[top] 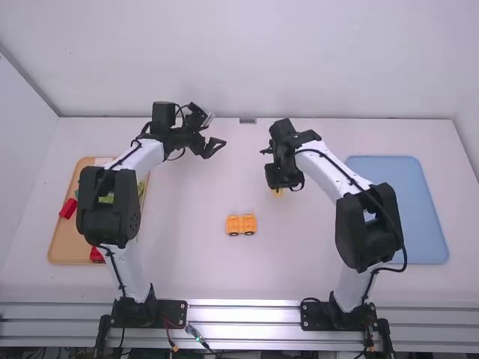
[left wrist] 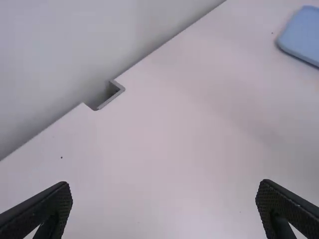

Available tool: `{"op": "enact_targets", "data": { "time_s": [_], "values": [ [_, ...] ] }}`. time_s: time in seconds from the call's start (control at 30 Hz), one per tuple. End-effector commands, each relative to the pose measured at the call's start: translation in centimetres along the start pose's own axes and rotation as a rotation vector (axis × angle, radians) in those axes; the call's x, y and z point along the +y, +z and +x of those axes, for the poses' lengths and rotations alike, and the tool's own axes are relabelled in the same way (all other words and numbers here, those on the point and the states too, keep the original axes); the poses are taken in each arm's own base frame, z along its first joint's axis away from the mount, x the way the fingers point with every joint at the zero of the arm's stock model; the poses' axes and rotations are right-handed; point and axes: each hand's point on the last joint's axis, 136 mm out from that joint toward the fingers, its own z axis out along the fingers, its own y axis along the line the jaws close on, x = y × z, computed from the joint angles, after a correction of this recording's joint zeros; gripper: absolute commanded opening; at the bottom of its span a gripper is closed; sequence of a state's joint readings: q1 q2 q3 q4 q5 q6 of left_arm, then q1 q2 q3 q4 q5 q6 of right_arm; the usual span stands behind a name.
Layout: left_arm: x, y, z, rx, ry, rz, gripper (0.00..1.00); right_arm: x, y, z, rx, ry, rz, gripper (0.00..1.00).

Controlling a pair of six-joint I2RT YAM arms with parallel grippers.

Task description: Assemble lego blocks to make yellow taxi

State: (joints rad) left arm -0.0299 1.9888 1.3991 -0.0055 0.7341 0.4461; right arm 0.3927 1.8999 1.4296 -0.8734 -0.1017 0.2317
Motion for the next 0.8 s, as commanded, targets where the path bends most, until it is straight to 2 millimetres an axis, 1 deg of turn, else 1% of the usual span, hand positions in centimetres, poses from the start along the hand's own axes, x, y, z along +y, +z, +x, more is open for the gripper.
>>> {"op": "enact_targets", "data": {
  "time_s": [0.0,0.03,0.1,0.27,0.3,0.37,0.4,0.47,0.5,0.57,0.67,0.7,0.77],
  "values": [
    [0.3,0.0,0.7,0.008,0.0,0.002,0.99,-0.6,1.5,1.8,0.059,0.248,0.017,0.0],
    [0.3,0.0,0.7,0.009,-0.001,0.002,0.99,-0.6,1.6,1.9,0.063,0.264,0.018,0.0],
    [0.2,0.0,0.8,0.013,-0.007,0.007,0.99,-1.0,2.4,3.3,0.099,0.462,0.04,0.0],
    [0.0,0.0,1.1,0.023,-0.017,0.014,0.99,-1.5,3.3,4.1,0.106,0.803,0.068,0.0],
    [-0.1,0.1,1.1,0.025,-0.019,0.015,0.99,-1.5,3.3,4.1,0.105,0.825,0.067,0.0],
    [-0.4,0.2,1.2,0.032,-0.022,0.023,0.99,-1.5,3.6,4.4,0.107,0.976,0.081,0.0],
    [-0.5,0.2,1.3,0.036,-0.027,0.026,0.99,-1.6,3.8,4.9,0.114,1.112,0.095,0.0],
    [-0.5,0.2,1.4,0.038,-0.029,0.026,0.99,-1.6,3.8,5.3,0.127,1.215,0.11,0.0],
    [-0.3,0.0,1.6,0.043,-0.036,0.025,0.99,-1.6,4.0,5.8,0.14,1.313,0.122,0.0],
    [-0.4,0.0,1.7,0.048,-0.041,0.027,0.99,-1.6,4.2,5.9,0.136,1.366,0.124,0.0],
    [-0.6,0.1,1.8,0.051,-0.042,0.032,0.99,-1.6,4.7,5.8,0.132,1.35,0.109,0.0],
    [-0.5,0.1,1.8,0.051,-0.044,0.03,0.99,-1.9,5.1,5.5,0.117,1.343,0.091,0.0],
    [-0.4,0.0,1.8,0.05,-0.043,0.028,0.99,-1.7,5.9,5.0,0.103,1.347,0.044,0.0]
  ]
}}
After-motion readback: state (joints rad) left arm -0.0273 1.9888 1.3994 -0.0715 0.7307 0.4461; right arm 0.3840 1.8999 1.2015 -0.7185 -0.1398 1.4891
